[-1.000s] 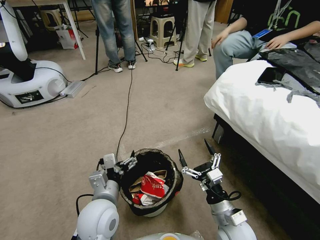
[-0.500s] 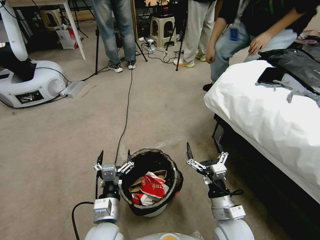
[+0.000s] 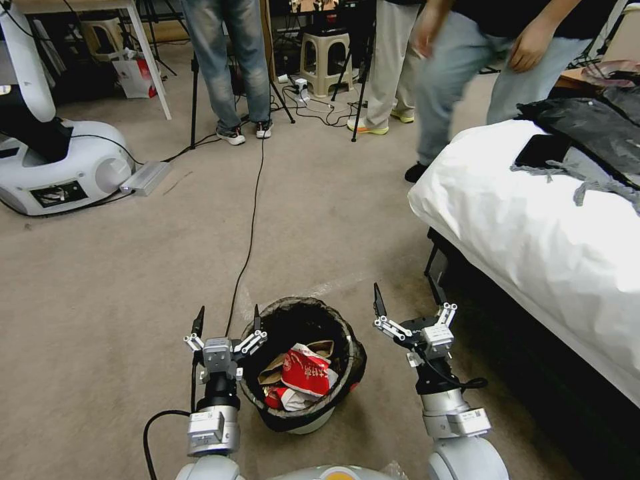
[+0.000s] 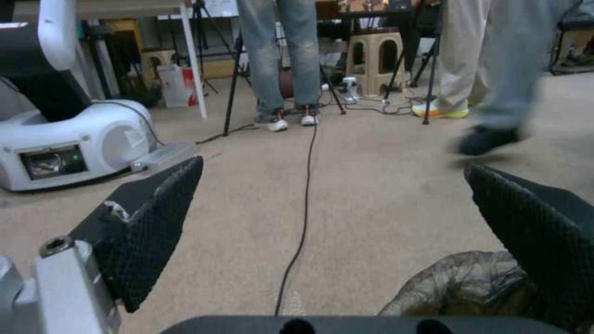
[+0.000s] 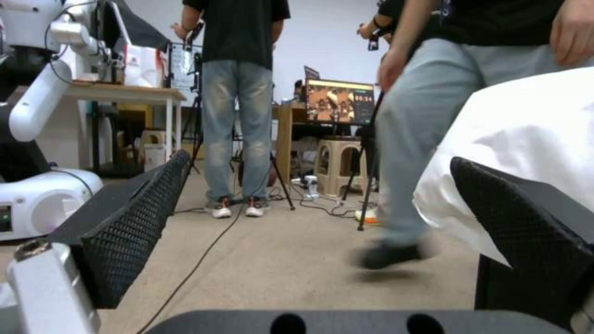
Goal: Pick up the trash bin, then pick up the garbage from the floor and place it into the trash bin.
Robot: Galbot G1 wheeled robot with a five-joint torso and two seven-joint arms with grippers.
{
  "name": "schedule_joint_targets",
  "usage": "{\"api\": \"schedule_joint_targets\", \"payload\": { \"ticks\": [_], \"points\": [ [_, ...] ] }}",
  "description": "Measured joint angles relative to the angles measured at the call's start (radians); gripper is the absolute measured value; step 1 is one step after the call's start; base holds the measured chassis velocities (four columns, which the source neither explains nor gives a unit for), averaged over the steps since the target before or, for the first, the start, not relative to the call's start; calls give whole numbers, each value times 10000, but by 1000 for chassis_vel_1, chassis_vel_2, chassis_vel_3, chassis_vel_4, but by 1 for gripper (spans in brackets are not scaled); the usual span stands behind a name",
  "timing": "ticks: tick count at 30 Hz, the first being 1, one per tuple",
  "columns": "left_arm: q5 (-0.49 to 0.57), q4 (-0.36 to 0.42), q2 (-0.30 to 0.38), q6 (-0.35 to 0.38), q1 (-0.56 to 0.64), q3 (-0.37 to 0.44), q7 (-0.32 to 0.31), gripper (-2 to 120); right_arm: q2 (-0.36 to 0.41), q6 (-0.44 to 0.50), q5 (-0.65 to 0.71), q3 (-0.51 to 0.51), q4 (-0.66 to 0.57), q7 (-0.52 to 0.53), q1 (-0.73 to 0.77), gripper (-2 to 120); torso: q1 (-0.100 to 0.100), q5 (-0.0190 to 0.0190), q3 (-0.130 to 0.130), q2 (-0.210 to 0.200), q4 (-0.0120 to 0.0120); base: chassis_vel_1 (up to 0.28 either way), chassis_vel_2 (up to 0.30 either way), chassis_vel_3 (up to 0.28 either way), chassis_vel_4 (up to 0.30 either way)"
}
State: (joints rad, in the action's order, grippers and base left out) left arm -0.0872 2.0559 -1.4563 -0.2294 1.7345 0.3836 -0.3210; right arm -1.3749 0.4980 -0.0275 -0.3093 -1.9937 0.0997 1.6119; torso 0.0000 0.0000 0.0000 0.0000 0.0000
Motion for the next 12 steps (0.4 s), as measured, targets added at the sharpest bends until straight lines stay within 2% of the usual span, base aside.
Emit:
{"api": "schedule_joint_targets", "payload": {
  "ticks": [12],
  "points": [
    [32, 9, 6, 53, -8, 0, -9, 100, 1, 0, 0, 0, 0, -6, 0, 100, 0, 0, 0, 0, 0, 0, 0, 0, 0]
  ]
}}
